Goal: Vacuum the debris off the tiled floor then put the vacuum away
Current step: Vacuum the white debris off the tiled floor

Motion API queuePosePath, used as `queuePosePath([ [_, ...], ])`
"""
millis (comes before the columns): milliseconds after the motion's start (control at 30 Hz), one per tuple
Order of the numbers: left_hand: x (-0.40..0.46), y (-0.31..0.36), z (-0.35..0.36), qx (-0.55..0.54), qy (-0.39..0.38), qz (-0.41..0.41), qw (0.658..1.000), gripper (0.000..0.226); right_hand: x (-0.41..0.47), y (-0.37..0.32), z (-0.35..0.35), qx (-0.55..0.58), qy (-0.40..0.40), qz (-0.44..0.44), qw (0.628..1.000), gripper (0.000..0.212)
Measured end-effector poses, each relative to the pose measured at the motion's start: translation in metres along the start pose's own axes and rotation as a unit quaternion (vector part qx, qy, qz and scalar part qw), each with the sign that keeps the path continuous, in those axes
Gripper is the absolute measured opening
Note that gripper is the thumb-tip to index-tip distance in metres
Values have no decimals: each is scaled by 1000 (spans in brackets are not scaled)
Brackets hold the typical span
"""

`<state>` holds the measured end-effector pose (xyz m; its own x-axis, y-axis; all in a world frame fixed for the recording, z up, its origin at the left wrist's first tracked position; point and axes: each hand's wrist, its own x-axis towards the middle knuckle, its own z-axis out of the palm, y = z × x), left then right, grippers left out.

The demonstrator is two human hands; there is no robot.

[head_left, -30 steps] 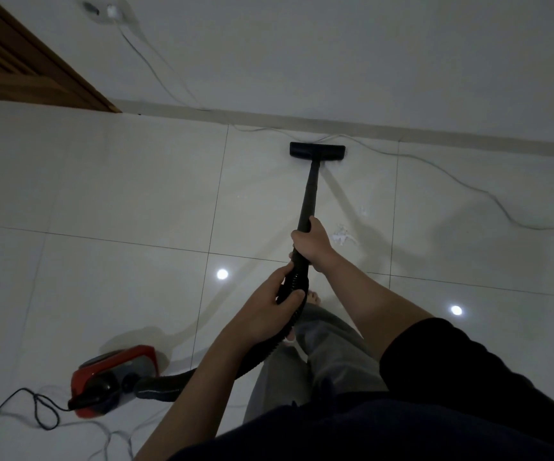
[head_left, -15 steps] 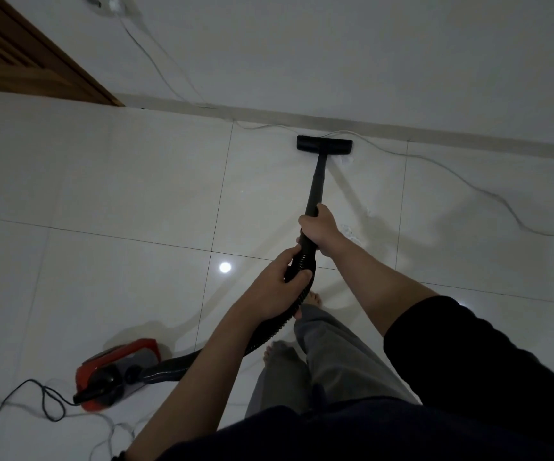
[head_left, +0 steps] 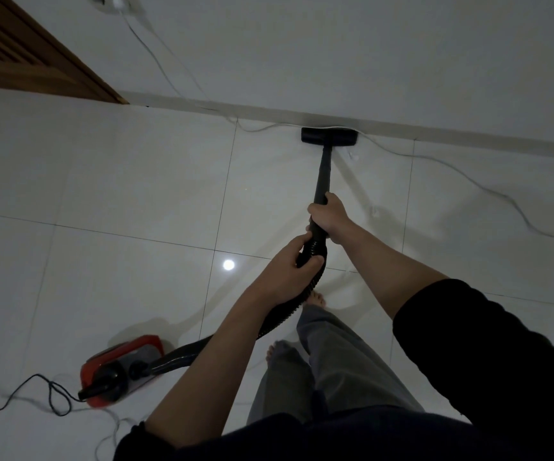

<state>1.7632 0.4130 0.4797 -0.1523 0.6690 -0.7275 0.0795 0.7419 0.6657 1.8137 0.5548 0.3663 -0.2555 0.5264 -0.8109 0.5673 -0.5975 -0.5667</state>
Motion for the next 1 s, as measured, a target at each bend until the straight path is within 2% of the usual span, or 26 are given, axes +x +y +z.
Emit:
queuePosePath([
  [200, -6, 0, 5, 7, -5, 6, 1000, 55, -7, 3, -3, 19, -1, 2, 1000, 38],
  [567, -31, 0, 27, -54, -38, -8, 998, 51, -22, 35, -18, 44, 7, -7, 999, 29],
  [733, -32, 2, 46, -40, -44, 10, 998, 53, -23, 47, -37, 46, 26, -4, 999, 57],
  [1000, -28, 17, 78, -22, -50, 27, 998, 52, -24, 54, -75, 43, 30, -6, 999, 63],
])
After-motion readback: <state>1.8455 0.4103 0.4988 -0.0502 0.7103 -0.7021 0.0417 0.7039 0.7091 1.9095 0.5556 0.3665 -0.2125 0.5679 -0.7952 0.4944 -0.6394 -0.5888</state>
